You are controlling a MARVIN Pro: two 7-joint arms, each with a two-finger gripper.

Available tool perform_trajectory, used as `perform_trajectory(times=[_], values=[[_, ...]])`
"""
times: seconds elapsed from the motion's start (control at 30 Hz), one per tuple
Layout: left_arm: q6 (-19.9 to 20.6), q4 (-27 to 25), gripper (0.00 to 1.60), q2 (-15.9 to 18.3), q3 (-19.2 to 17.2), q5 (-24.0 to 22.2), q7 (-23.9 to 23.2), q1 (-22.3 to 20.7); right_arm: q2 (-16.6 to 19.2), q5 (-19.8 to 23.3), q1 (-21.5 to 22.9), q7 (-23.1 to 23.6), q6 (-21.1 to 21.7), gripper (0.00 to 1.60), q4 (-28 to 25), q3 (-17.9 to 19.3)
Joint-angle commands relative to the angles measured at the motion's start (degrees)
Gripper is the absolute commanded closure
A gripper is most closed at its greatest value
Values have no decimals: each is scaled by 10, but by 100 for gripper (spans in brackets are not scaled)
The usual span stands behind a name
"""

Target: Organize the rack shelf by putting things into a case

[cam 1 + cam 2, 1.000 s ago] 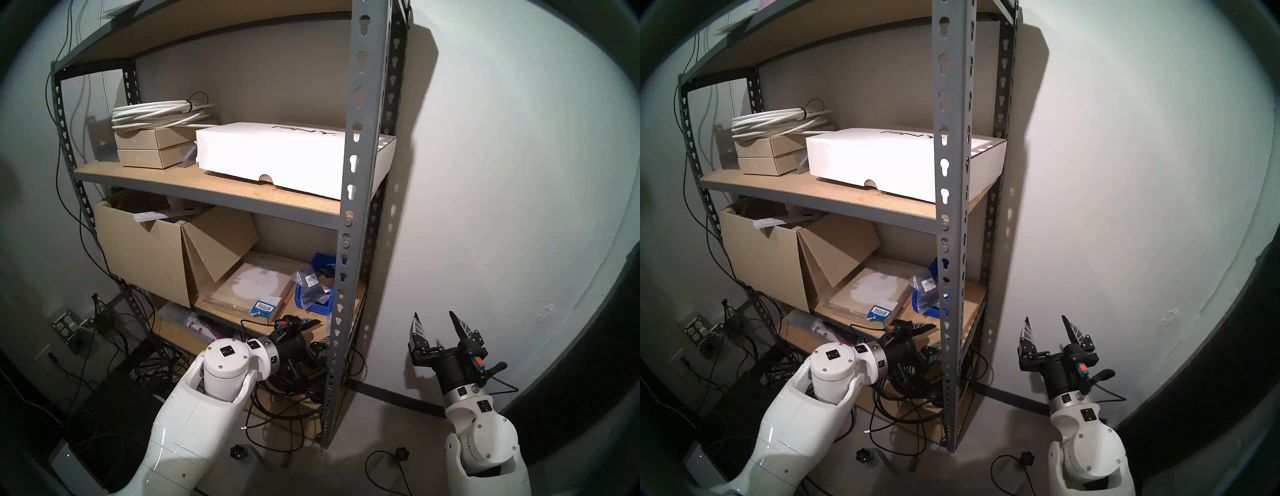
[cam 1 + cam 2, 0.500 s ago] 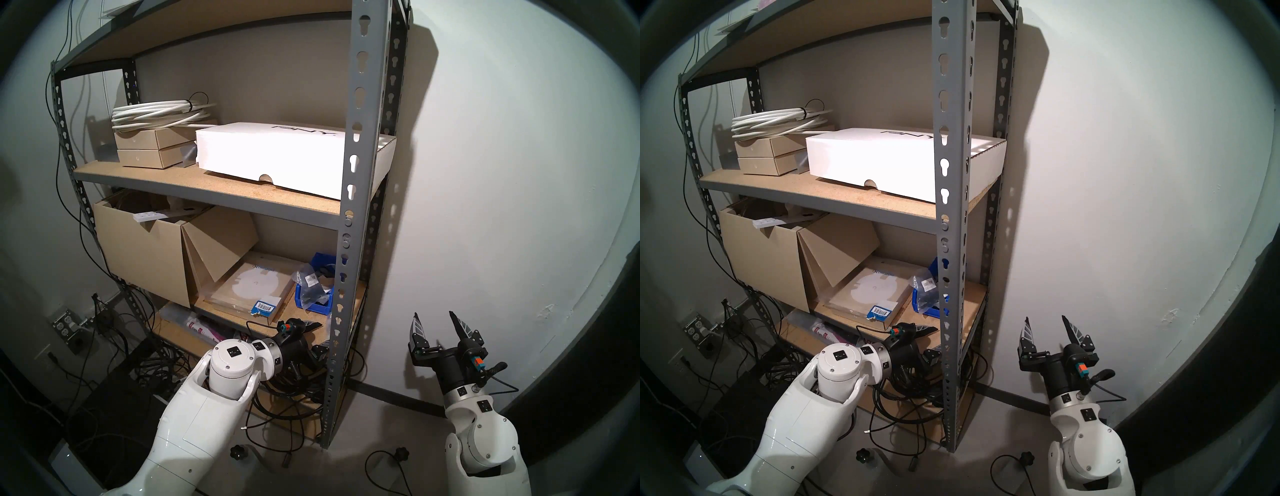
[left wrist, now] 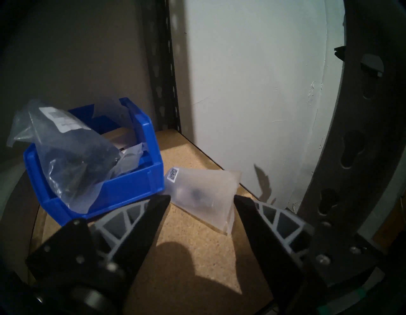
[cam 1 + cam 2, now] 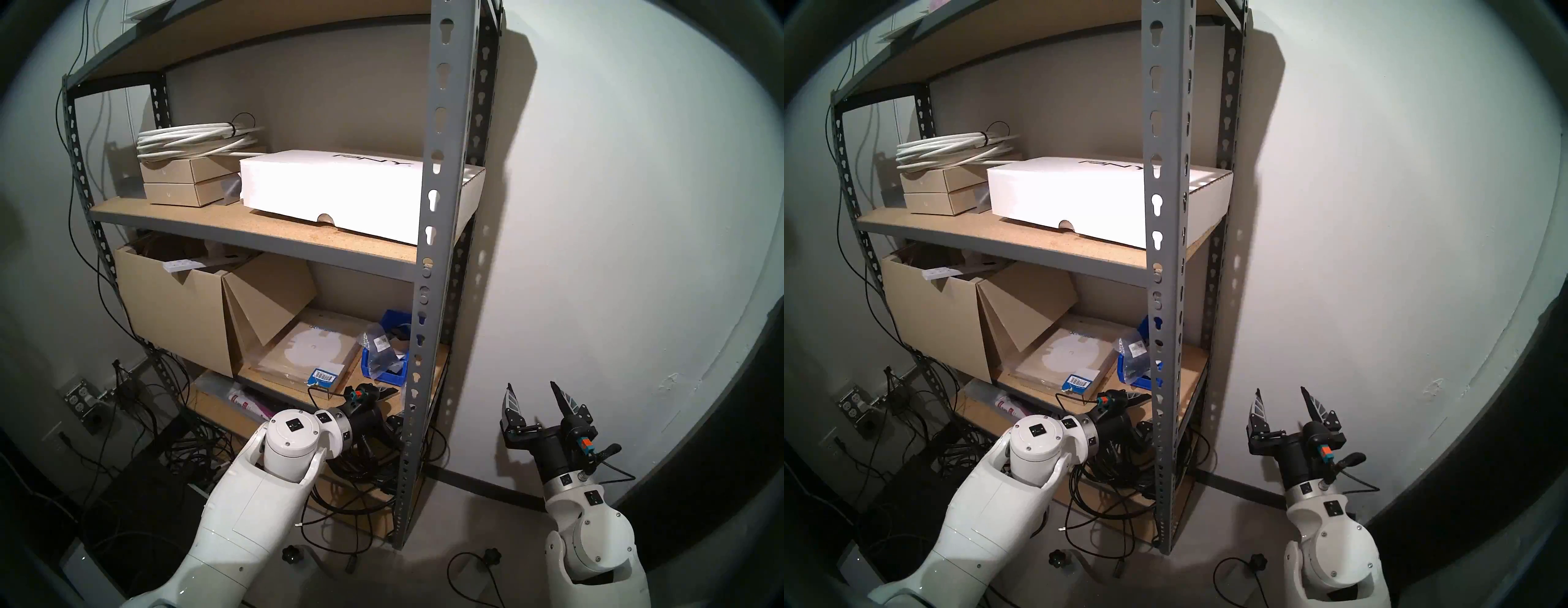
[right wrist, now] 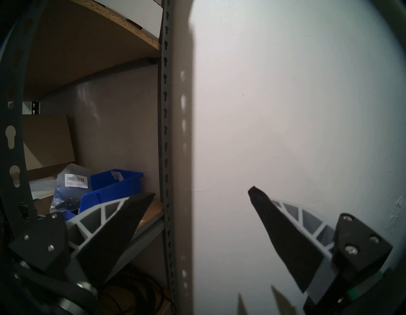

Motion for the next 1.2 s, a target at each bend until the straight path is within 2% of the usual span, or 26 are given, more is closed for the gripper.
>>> perform_trajectory(times=[0.0,0.43,0.63,0.67,0.9,0.97,1.03,1.1,1.13,1.17], values=[[1,-3,49,-5,1,-3,-3,-11,-1,1,1,0,-2,0,-12,-1],[-5,18,58,-9,10,0,6,-16,-1,1,1,-1,-2,0,-12,-1],[-11,30,73,-15,12,0,19,-22,-1,1,1,-1,-2,0,-12,-1],[-10,28,83,-15,12,-1,20,-23,-1,1,1,-1,-2,0,-12,-1],[-7,23,90,-14,10,-4,25,-22,-1,1,1,-1,-2,0,-12,-1],[-5,21,97,-13,9,-5,25,-21,-1,1,1,-1,-2,0,-12,-1],[-1,13,113,-10,7,-8,22,-16,-1,1,1,-1,-2,0,-12,-1],[-1,7,136,-7,6,-10,21,-11,-1,1,1,-1,-2,0,-12,-1],[0,4,154,-6,5,-12,19,-8,-1,1,1,-1,-2,0,-12,-1],[5,1,160,-7,0,-18,19,-3,-1,1,1,-1,-2,0,-12,-1]])
